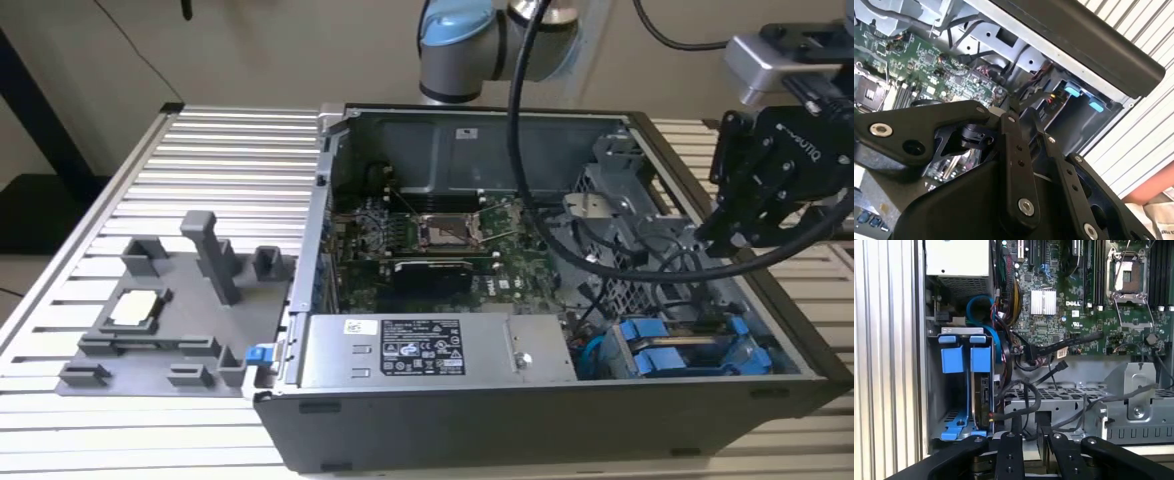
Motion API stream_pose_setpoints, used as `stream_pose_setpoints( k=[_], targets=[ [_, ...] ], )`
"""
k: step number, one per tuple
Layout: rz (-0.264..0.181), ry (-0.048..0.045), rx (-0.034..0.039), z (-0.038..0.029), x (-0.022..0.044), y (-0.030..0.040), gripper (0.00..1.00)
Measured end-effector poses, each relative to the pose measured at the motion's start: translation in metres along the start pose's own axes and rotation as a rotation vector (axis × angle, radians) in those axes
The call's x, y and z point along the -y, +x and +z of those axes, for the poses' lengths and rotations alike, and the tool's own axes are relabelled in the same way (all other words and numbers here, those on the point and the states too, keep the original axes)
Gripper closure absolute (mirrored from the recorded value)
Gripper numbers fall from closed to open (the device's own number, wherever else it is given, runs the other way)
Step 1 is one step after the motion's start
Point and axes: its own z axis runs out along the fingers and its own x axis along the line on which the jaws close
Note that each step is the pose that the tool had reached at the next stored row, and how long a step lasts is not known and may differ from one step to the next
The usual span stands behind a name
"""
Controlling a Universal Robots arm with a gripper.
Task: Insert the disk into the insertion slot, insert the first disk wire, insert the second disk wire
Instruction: 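Insert the second disk wire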
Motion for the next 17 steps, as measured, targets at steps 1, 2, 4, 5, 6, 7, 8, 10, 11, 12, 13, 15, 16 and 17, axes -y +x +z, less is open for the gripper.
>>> stream_pose_setpoints(
  k=[1,2,4,5,6,7,8,10,11,12,13,15,16,17],
  targets=[
    [0.000,0.0012,0.0001,0.0001,-0.0045,0.0000,0.73],
    [0.000,0.0024,0.0001,0.0002,-0.0084,0.0001,0.73],
    [0.000,0.0049,0.0001,0.0004,-0.0168,0.0001,0.73],
    [0.000,0.0064,0.0001,0.0005,-0.0211,0.0002,0.73],
    [-0.001,0.0077,0.0002,0.0006,-0.0253,0.0002,0.73],
    [-0.001,0.0091,0.0002,0.0008,-0.0292,0.0002,0.73],
    [-0.001,0.0103,0.0001,0.0009,-0.0330,0.0003,0.73],
    [-0.001,0.0124,0.0000,0.0012,-0.0403,0.0003,0.73],
    [-0.001,0.0133,-0.0002,0.0013,-0.0438,0.0004,0.73],
    [-0.001,0.0141,-0.0002,0.0015,-0.0469,0.0004,0.73],
    [-0.001,0.0148,-0.0003,0.0017,-0.0500,0.0004,0.73],
    [-0.001,0.0158,-0.0005,0.0020,-0.0558,0.0005,0.73],
    [-0.001,0.0163,-0.0006,0.0021,-0.0585,0.0005,0.73],
    [-0.002,0.0177,-0.0005,0.0022,-0.0610,0.0005,0.73]
  ],
)
